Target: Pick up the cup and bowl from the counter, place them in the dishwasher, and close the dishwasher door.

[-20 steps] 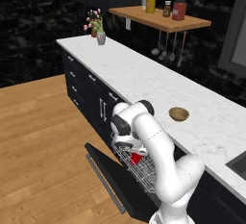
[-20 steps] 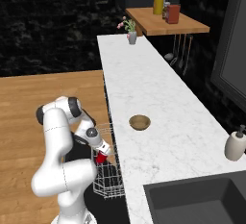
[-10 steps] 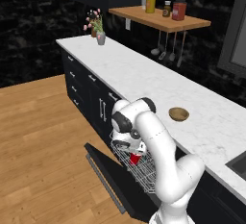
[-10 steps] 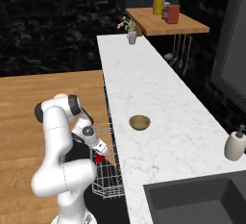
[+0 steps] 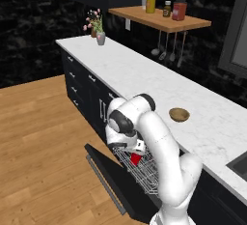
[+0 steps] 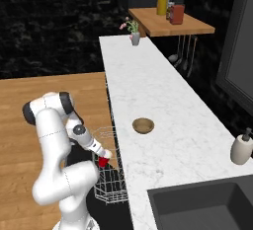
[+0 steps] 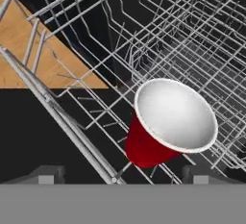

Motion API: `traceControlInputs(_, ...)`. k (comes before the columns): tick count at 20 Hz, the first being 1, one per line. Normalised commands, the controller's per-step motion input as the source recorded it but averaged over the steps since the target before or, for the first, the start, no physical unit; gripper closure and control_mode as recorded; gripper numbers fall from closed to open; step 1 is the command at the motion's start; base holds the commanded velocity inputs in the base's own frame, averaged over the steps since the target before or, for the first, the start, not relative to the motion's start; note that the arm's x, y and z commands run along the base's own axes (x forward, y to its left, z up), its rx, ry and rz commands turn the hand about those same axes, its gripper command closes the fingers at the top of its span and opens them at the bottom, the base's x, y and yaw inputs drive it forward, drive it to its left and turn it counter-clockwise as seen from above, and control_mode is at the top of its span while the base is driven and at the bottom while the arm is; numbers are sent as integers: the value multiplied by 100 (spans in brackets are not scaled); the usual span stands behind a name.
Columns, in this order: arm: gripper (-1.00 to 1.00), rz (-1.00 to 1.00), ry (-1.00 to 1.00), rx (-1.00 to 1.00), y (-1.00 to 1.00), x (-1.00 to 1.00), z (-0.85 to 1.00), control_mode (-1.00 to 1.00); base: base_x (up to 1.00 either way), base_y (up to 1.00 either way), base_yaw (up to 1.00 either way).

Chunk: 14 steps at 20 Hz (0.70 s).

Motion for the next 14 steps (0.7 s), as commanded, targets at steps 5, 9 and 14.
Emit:
traceControlInputs(5,-100,0,0,0,0,-41,86,-100,0,0,0)
traceControlInputs(9,-100,0,0,0,0,-55,100,-100,0,0,0)
traceControlInputs(14,-100,0,-1,0,0,-47,100,-100,0,0,0)
